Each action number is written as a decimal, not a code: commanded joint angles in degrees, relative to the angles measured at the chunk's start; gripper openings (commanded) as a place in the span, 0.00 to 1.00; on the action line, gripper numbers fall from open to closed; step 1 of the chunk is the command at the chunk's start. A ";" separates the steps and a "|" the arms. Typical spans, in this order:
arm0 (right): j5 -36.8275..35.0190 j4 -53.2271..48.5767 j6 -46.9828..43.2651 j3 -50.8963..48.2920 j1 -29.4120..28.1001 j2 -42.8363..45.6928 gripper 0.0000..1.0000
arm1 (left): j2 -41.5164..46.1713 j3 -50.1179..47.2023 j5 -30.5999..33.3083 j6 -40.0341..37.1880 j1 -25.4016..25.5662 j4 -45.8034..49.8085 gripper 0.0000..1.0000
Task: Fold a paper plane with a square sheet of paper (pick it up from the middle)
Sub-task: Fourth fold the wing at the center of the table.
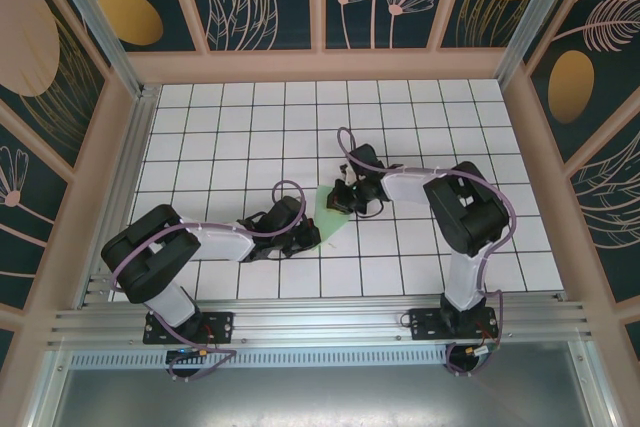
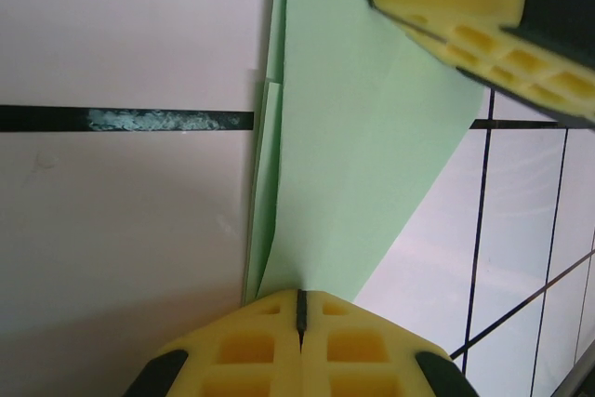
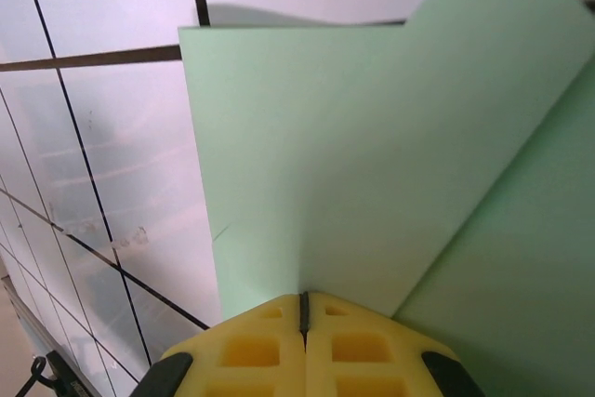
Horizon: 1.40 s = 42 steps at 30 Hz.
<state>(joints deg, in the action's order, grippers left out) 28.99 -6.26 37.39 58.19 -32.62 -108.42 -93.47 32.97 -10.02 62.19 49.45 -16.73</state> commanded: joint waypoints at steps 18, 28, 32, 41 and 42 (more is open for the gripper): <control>-4.03 -0.95 -6.41 10.45 11.03 2.03 0.08 | 0.87 -2.15 0.93 0.12 0.43 14.08 0.00; -9.97 -3.05 -3.84 -3.30 10.26 22.49 0.63 | 11.68 9.34 7.76 -3.34 -0.45 21.19 0.37; -10.25 -2.27 -2.18 -8.74 7.53 26.20 0.78 | 16.81 7.82 11.70 -3.66 -2.71 22.88 0.50; -3.96 7.80 4.75 -13.63 -0.04 21.35 0.67 | 22.14 1.94 14.68 -2.51 -5.49 20.21 0.69; -3.48 8.63 5.55 -13.64 -0.36 20.23 0.64 | 22.27 1.61 14.95 -2.41 -5.66 20.14 0.70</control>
<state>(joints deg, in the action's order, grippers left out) 22.35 -3.16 39.38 45.65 -31.99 -85.38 -72.44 35.83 2.55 59.72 44.38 2.70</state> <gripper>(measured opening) 0.665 0.692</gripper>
